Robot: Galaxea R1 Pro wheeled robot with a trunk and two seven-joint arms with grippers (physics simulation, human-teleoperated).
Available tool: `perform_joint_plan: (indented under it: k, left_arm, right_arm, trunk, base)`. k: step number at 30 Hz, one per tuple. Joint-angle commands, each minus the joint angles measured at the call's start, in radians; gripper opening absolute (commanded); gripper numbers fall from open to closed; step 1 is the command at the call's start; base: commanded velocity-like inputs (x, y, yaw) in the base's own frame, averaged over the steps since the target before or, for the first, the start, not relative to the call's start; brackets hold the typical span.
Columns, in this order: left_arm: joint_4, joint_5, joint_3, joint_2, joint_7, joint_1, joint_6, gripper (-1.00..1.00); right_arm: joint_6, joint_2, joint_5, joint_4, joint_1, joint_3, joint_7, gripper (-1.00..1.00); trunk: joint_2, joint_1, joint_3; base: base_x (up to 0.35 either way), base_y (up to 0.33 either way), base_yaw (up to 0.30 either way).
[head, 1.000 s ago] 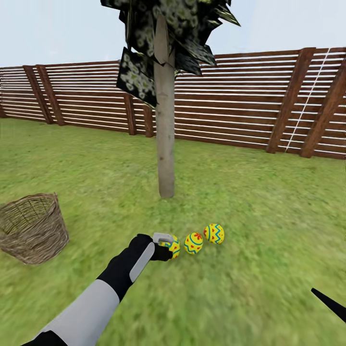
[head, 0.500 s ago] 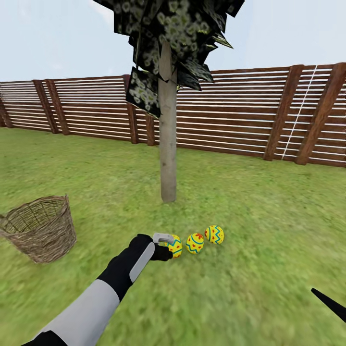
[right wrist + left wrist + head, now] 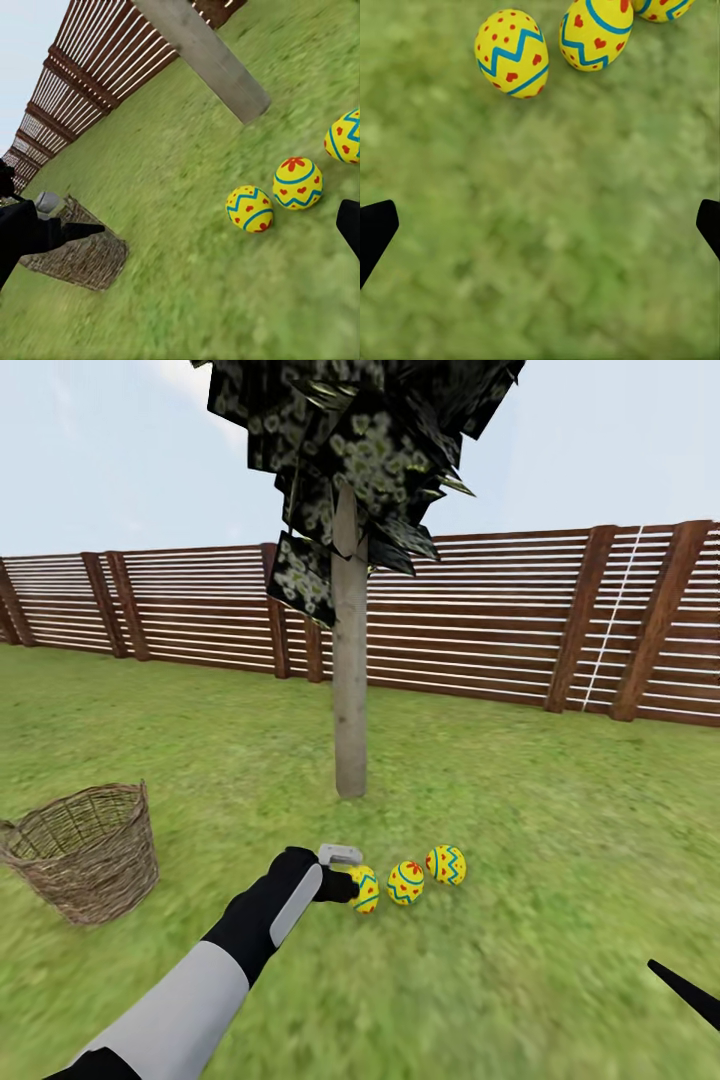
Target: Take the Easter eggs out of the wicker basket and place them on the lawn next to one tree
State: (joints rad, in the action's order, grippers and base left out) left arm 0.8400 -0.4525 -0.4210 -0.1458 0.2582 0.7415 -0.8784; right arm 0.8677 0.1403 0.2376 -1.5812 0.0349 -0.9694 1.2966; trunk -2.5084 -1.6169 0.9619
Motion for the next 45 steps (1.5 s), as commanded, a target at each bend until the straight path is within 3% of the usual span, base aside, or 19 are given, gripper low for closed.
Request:
perform_joint_plan:
  k: [1, 37, 45]
  left_arm:
    - [0.000, -0.011, -0.002, 0.000, 0.010, 0.001, -0.002, 1.00]
    - [-0.001, -0.011, -0.002, -0.001, 0.015, 0.001, -0.002, 1.00]
    - [-0.001, -0.011, -0.002, -0.001, 0.015, 0.001, -0.002, 1.00]
  right_arm:
    - [0.007, 0.000, 0.005, 0.000, 0.000, 0.000, 0.000, 1.00]
    - [0.008, 0.000, 0.005, 0.000, 0.000, 0.000, 0.000, 1.00]
    - [0.007, 0.000, 0.005, 0.000, 0.000, 0.000, 0.000, 1.00]
  trunk:
    - [0.000, 0.001, -0.003]
    - [0.008, 0.017, -0.142]
    - [0.063, 0.047, -0.168]
  base:
    - [0.000, 0.000, 0.000]
    - [0.000, 0.000, 0.000]
    - [0.000, 0.000, 0.000]
